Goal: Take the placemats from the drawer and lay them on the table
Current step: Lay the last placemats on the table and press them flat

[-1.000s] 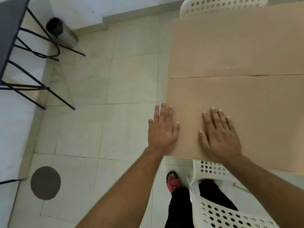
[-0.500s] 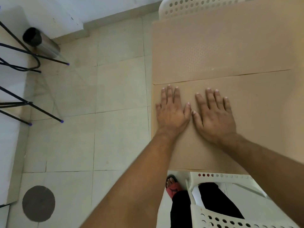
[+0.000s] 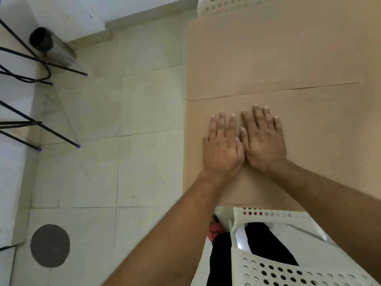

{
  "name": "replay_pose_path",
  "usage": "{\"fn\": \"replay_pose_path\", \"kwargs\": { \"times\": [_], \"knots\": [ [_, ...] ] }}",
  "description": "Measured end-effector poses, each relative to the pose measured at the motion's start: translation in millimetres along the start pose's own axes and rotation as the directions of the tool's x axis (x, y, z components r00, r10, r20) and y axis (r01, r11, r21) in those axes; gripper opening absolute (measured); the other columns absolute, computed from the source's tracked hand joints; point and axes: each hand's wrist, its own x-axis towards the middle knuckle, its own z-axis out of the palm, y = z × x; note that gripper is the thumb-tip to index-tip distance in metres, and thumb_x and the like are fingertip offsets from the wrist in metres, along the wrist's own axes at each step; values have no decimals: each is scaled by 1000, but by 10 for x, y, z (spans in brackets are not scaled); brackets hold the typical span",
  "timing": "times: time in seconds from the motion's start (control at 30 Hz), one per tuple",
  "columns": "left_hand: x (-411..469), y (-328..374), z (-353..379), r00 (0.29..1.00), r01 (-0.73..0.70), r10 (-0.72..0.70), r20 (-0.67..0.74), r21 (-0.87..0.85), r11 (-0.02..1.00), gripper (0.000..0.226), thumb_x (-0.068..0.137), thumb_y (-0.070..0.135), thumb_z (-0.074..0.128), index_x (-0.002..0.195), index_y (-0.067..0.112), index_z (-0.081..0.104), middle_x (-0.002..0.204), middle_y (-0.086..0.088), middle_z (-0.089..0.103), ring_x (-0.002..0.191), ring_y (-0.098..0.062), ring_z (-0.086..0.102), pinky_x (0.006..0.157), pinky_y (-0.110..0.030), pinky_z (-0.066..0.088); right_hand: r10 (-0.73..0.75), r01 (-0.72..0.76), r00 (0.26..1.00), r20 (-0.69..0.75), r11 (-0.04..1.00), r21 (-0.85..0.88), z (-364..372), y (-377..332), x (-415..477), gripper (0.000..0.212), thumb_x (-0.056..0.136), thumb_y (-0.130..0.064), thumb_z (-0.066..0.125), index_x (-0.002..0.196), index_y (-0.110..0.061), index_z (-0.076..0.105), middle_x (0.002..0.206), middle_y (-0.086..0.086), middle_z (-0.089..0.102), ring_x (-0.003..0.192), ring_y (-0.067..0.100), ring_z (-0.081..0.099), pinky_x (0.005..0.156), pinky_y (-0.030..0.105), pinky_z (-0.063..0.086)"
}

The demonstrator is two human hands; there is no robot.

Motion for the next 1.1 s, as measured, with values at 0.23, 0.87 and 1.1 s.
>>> {"fn": "replay_pose_path", "kwargs": {
  "times": [0.23,0.87,1.1],
  "knots": [
    [151,5,108,999,-50,49,4,95,994,60,98,48,24,157,41,13,168,2,2,155,-18,-2,117,-53,18,8,-8,999,40,1000,11,-148,224,37,58,103,-48,20,159,-31,16,169,4,3,155,25,-1,124,44,-1],
    [115,148,122,999,12,-23,44,233,972,64,99,62,20,158,39,7,168,-3,-4,154,-25,-6,116,-58,19,-122,123,992,28,992,-35,94,281,-896,73,99,-57,27,161,-23,9,167,14,9,155,30,7,123,51,9],
    [82,169,106,999,14,-21,33,207,978,57,104,53,19,158,37,13,168,-4,4,155,-26,-1,116,-54,22,77,-73,996,34,990,-121,-19,837,-930,74,98,-63,12,160,-28,-9,168,9,-9,154,28,-8,124,51,4]
  ]
}}
